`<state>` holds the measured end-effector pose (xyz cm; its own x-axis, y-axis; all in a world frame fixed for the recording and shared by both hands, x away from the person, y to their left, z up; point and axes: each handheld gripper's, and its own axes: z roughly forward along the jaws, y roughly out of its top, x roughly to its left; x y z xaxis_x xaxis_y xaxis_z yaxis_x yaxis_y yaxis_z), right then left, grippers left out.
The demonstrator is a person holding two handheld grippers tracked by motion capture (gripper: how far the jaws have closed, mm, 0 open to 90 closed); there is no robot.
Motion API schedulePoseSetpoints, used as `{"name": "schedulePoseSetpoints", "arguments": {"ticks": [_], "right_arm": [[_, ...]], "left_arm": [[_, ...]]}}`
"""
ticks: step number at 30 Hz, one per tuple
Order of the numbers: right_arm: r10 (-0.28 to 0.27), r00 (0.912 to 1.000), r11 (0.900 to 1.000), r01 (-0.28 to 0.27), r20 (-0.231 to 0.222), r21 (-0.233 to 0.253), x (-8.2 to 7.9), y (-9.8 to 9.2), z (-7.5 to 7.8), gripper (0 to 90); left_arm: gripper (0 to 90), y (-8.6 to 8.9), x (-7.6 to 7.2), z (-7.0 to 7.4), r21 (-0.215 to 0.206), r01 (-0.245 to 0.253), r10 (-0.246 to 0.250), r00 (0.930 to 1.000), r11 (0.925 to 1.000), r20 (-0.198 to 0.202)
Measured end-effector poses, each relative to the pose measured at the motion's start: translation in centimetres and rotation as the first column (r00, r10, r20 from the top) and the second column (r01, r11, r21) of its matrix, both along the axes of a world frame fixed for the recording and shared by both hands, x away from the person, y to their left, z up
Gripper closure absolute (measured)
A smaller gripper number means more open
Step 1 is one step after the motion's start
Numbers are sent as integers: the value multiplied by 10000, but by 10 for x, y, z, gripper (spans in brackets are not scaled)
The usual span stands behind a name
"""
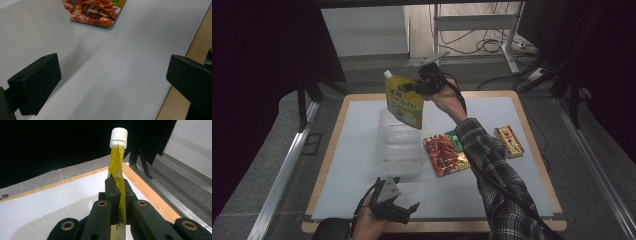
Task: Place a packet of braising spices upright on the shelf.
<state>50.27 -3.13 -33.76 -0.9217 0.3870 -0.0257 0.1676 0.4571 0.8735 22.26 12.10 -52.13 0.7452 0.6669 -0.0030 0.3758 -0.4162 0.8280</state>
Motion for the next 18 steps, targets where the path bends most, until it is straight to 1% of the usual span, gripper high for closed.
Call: {"name": "schedulePoseSetpoints", "arguments": {"ticks": [3,4,5,6,9,11,18], "right_arm": [[61,9999,10000,-61,-82,-3,3,6,-8,878],[61,9999,10000,-61,-82,-3,3,6,-8,878],[109,9998,9999,-109,-195,-46,4,9,-12,878],[133,9998,9999,-134,-168,-55,4,11,-14,878],[102,9996,9999,-105,-266,-137,4,14,-18,878],[129,9995,9994,-138,-299,-303,5,18,-23,878],[165,9990,9990,-182,-415,-405,8,22,-32,877]], "left_arm": [[0,-3,0,-1,46,125,-125,9999,9999,-60],[0,-3,0,-1,46,125,-125,9999,9999,-60],[0,-3,-1,-1,91,159,-159,9999,9998,-69],[0,-4,-1,-2,133,202,-202,9998,9997,-61],[0,-4,-1,-2,134,194,-193,9998,9997,-55],[0,-3,-1,-1,112,155,-154,9998,9998,-89],[0,-5,-1,-2,169,247,-245,9996,9996,-132]]}}
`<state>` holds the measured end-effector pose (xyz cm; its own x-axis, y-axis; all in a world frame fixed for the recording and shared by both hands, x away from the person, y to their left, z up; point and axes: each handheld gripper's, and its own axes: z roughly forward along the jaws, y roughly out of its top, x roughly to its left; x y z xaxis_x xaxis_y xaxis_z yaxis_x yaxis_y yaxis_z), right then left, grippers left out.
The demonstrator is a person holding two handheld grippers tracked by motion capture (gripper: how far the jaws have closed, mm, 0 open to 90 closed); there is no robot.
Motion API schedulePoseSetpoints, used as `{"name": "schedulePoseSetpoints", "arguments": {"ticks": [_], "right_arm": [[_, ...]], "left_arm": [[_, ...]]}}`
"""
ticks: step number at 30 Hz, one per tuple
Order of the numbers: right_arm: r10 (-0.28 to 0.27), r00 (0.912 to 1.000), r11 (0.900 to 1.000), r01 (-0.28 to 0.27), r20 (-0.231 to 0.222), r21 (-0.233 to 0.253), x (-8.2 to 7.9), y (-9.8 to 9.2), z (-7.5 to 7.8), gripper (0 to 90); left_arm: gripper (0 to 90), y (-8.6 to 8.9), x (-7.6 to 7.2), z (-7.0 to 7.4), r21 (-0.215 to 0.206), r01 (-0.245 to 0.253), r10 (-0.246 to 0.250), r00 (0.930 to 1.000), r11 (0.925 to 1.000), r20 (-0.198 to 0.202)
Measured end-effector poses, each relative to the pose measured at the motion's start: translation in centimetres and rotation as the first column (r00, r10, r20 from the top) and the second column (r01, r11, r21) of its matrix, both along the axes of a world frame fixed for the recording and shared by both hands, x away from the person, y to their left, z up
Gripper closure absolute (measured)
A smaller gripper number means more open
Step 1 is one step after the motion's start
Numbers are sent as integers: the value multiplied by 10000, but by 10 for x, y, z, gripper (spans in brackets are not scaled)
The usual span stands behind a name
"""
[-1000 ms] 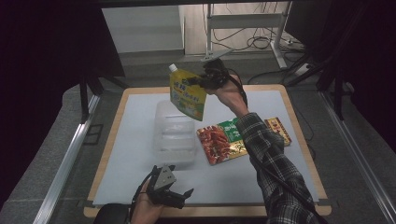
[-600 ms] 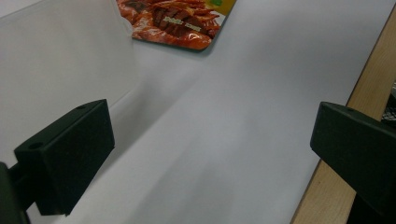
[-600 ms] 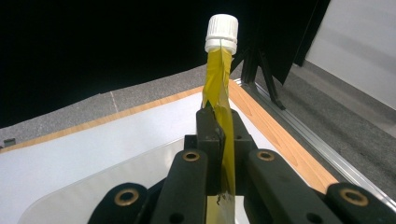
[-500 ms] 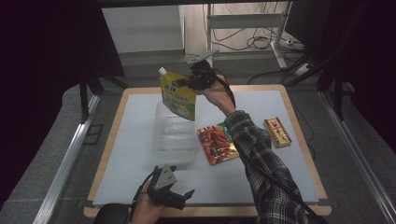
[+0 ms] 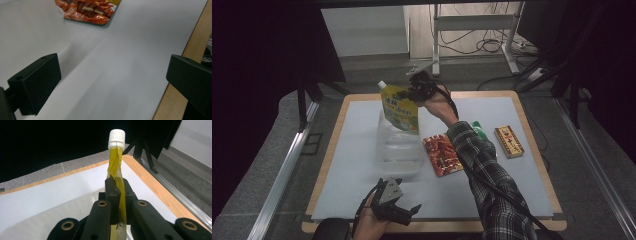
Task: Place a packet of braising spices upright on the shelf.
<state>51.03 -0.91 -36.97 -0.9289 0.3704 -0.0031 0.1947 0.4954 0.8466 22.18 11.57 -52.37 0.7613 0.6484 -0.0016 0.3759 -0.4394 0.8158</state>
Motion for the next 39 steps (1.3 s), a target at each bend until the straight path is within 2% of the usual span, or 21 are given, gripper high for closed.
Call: {"name": "schedulePoseSetpoints", "arguments": {"ticks": [7,12,14,15,17,18,19,20,23,26,27,28,29,30,31,32,35,36,37,39], "right_arm": [[-121,9995,9998,125,-287,135,2,0,-10,876],[-207,9997,9998,207,-138,2,2,0,-10,876],[-331,9993,9994,331,-163,32,3,1,-12,876],[-394,9987,9991,398,-320,115,4,2,-13,876],[-401,9989,9991,404,-244,119,4,5,-15,875],[-373,9990,9992,375,-228,98,4,6,-15,875],[-357,9989,9992,351,-316,-206,4,9,-17,874],[-435,9988,9984,427,-202,-366,3,10,-19,873],[-356,9986,9993,351,-399,-141,3,9,-19,872],[-391,9988,9988,382,-299,-298,2,10,-18,853],[-402,9992,9980,397,-84,-494,0,11,-17,796],[-402,9992,9980,397,-84,-494,0,11,-17,796],[-448,9990,9979,447,-29,-459,-1,10,-16,724],[-448,9990,9979,447,-29,-459,-1,10,-16,724],[-627,9980,9972,624,-50,-417,-3,8,-13,641],[-627,9980,9972,624,-50,-417,-3,8,-13,641],[-638,9980,9969,637,-4,-463,-5,1,-9,511],[-638,9980,9969,637,-4,-463,-5,1,-9,511],[-597,9982,9970,597,6,-488,-7,-1,-7,458],[-645,9979,9966,647,39,-512,-8,-2,-7,430]], "left_arm": [[0,-2,0,-1,75,53,-53,10000,10000,-4],[0,-3,0,-2,124,74,-74,10000,9999,-23],[0,-4,0,-2,124,79,-79,10000,9999,-40],[0,-4,0,-2,218,107,-106,9999,9997,-26],[0,-4,0,-2,208,100,-100,9999,9997,-39],[0,-4,0,-2,208,100,-100,9999,9997,-39],[0,-4,0,-2,212,106,-105,9999,9997,-48],[0,-3,0,-2,211,99,-98,9999,9997,-46],[0,-3,0,-2,161,74,-73,10000,9998,-31],[0,-2,0,-2,226,90,-89,10000,9997,-37],[0,-2,0,-2,230,89,-88,10000,9997,-38],[0,-3,0,-2,225,82,-81,10000,9997,-35],[0,-3,0,-2,231,82,-81,10000,9997,-28],[0,-3,0,-2,231,82,-81,10000,9997,-28],[0,-3,0,-2,230,75,-75,10000,9997,-14],[0,-3,0,-2,230,75,-75,10000,9997,-14],[0,-3,0,-2,220,71,-71,10000,9997,-10],[0,-3,0,-2,220,71,-71,10000,9997,-10],[0,-3,1,-2,218,68,-68,10000,9997,-7],[0,-3,1,-2,138,36,-36,10000,9999,-5]]}}
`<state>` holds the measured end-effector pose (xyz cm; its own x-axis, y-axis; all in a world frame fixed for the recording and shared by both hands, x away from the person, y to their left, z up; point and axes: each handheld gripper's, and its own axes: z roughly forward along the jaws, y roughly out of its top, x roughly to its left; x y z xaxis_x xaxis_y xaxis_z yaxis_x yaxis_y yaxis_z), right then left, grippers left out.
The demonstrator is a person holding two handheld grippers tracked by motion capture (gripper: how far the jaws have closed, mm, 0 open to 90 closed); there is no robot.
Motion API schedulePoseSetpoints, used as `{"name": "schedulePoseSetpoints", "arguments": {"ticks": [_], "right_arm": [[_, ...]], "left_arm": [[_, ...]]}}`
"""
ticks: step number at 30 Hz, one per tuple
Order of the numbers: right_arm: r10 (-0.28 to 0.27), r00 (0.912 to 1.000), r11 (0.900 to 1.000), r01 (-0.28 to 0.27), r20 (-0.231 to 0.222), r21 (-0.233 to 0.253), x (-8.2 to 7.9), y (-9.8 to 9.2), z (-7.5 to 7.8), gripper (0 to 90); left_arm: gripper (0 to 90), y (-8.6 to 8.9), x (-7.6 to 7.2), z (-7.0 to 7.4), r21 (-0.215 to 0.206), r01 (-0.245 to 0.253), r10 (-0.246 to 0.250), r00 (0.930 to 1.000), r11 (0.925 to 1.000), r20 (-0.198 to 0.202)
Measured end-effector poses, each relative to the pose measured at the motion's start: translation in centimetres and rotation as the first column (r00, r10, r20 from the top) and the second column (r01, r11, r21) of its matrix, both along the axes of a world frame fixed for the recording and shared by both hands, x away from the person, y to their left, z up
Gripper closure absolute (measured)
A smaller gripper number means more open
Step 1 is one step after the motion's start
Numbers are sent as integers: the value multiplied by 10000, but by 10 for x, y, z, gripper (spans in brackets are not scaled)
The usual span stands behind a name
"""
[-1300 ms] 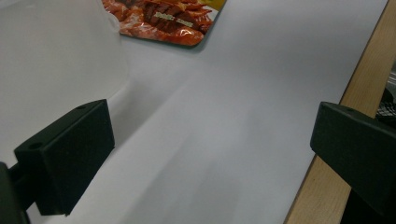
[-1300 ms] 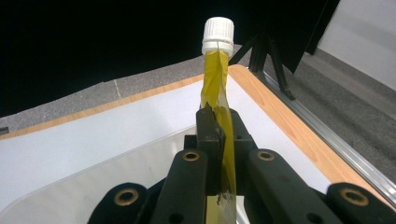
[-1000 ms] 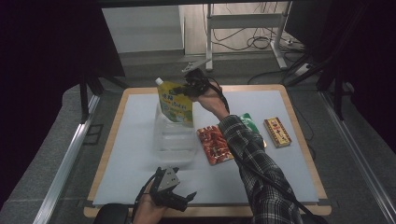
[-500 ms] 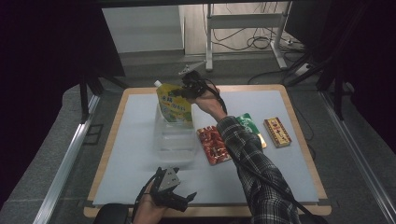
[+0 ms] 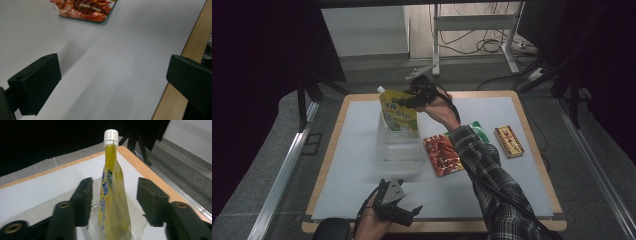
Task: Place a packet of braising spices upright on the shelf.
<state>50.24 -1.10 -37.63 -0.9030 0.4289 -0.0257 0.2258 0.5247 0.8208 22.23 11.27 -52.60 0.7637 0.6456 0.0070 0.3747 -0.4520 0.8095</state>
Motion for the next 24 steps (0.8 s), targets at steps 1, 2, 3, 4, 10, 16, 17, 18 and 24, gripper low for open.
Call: {"name": "schedulePoseSetpoints", "arguments": {"ticks": [1,2,3,4,10,16,17,18,24], "right_arm": [[-51,10000,10000,50,-25,-23,-1,-2,1,408],[-103,9999,9999,103,-43,-5,-1,-3,2,393],[-140,9999,9999,140,22,-2,-1,-4,2,378],[-194,9998,9998,193,-98,-107,-2,-7,2,346],[-143,9998,9999,142,-141,-50,-7,-15,4,300],[-155,9997,9998,157,-202,102,-11,-27,1,238],[-122,9996,9999,124,-241,80,-12,-29,0,232],[-127,9997,9999,128,-227,59,-13,-31,-1,221],[-48,9992,10000,47,-394,-26,-20,-41,-7,143]], "left_arm": [[0,0,0,0,-13,-7,7,10000,10000,1],[0,0,0,0,-26,-13,13,10000,10000,-3],[0,0,0,0,-38,-18,18,10000,10000,-4],[0,0,0,0,-42,-14,14,10000,10000,-5],[0,0,0,-1,-39,-18,18,10000,10000,-24],[0,0,0,-1,-59,-30,30,10000,10000,-47],[0,0,0,-1,-65,-41,41,10000,10000,-40],[0,0,0,-1,-80,-45,45,10000,10000,-29],[0,1,1,-1,-124,-51,50,10000,9999,-32]]}}
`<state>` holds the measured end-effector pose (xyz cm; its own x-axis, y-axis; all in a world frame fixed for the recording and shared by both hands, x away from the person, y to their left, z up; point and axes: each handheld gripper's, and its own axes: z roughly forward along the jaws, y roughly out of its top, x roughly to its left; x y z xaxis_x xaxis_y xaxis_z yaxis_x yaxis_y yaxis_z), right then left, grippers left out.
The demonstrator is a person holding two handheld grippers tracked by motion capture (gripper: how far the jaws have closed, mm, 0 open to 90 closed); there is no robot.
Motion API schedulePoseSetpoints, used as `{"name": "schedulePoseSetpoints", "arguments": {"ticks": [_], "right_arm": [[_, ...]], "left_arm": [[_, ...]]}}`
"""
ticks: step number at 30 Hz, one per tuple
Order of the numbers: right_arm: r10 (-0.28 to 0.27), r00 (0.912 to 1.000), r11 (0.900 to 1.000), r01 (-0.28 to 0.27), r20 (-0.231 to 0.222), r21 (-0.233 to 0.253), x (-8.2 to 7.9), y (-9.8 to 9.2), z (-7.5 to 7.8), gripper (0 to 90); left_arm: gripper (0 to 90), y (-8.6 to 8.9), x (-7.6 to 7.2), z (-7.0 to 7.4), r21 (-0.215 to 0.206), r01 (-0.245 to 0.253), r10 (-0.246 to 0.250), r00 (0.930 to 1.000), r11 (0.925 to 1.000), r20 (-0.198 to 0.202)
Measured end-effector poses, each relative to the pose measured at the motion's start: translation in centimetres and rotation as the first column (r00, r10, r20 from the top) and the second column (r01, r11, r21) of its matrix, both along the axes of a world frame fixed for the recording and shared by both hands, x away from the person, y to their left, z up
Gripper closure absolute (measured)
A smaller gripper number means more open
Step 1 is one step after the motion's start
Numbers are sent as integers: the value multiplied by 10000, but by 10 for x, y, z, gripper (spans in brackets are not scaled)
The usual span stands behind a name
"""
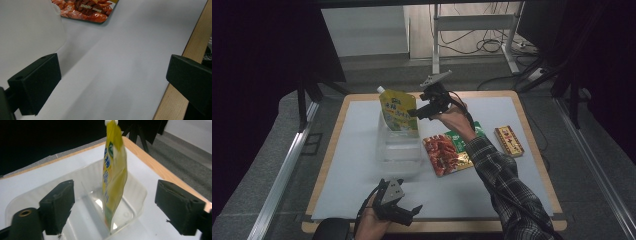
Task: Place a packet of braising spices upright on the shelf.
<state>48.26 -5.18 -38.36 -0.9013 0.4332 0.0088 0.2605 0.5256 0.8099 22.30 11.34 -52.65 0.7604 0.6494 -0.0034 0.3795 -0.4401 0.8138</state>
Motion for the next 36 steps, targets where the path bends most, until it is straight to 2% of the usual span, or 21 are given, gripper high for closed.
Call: {"name": "schedulePoseSetpoints", "arguments": {"ticks": [7,10,18,26,36], "right_arm": [[-88,9994,9998,94,-330,185,-10,-13,-4,61],[-102,9997,9999,105,-209,119,-17,-21,-6,38],[-111,9999,9999,111,-9,-89,-30,-36,-11,25],[-219,9997,9994,216,-99,-261,-43,-52,-22,25],[-312,9994,9995,312,-162,-39,-56,-73,-37,17]], "left_arm": [[0,0,0,0,8,22,-22,10000,10000,0],[0,0,0,0,2,24,-24,10000,10000,-8],[0,-2,0,-1,34,100,-100,9999,9999,-42],[0,-2,0,-1,58,137,-137,9999,9999,-62],[0,-2,0,-2,57,157,-157,9999,9999,-60]]}}
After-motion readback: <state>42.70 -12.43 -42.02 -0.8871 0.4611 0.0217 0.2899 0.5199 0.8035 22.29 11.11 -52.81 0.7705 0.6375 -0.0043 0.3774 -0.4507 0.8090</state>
